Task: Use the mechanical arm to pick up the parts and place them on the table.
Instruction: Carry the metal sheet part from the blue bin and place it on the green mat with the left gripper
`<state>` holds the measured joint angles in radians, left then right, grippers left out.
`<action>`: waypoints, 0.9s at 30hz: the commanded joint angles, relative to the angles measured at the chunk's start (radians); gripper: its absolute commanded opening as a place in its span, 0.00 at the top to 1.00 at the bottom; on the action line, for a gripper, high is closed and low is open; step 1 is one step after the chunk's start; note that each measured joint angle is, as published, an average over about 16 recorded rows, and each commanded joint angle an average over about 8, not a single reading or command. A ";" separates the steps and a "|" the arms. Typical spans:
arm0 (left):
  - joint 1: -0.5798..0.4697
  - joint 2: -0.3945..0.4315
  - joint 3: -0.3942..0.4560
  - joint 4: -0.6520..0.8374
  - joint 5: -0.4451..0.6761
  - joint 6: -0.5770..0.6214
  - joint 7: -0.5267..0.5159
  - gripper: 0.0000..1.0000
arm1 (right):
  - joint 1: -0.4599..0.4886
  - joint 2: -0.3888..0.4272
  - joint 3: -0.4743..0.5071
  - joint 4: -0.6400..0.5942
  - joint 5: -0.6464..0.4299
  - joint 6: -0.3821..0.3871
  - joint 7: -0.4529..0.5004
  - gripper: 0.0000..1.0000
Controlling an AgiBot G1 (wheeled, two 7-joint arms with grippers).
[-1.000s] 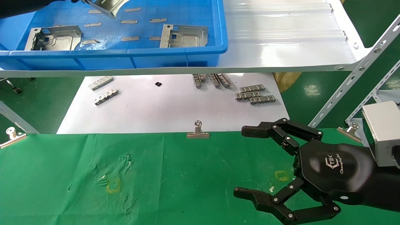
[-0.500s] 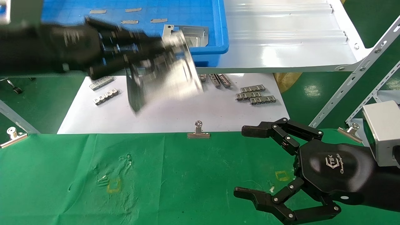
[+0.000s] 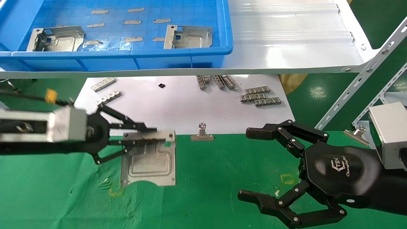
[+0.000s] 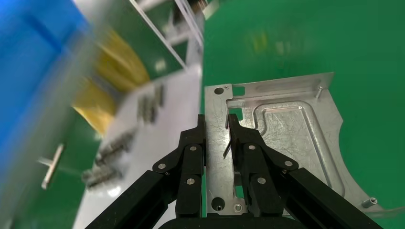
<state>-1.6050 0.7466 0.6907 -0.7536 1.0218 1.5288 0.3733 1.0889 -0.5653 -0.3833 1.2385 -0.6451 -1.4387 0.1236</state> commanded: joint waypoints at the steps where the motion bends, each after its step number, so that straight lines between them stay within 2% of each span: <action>1: 0.021 0.008 0.010 0.019 0.033 -0.019 0.083 1.00 | 0.000 0.000 0.000 0.000 0.000 0.000 0.000 0.00; 9: 0.005 -0.024 0.039 0.202 0.126 -0.018 0.220 1.00 | 0.000 0.000 0.000 0.000 0.000 0.000 0.000 0.00; 16: -0.032 0.038 0.072 0.387 0.183 0.000 0.301 1.00 | 0.000 0.000 0.000 0.000 0.000 0.000 0.000 0.00; 24: -0.055 0.093 0.097 0.508 0.220 0.010 0.389 0.99 | 0.000 0.000 0.000 0.000 0.000 0.000 0.000 0.00; 25: -0.056 0.098 0.100 0.519 0.224 0.009 0.400 0.92 | 0.000 0.000 0.000 0.000 0.000 0.000 0.000 0.00; 27: -0.060 0.107 0.106 0.539 0.234 0.005 0.419 0.67 | 0.000 0.000 0.000 0.000 0.000 0.000 0.000 0.00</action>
<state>-1.6660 0.8509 0.7959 -0.2203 1.2544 1.5329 0.7875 1.0889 -0.5653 -0.3834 1.2385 -0.6451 -1.4387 0.1236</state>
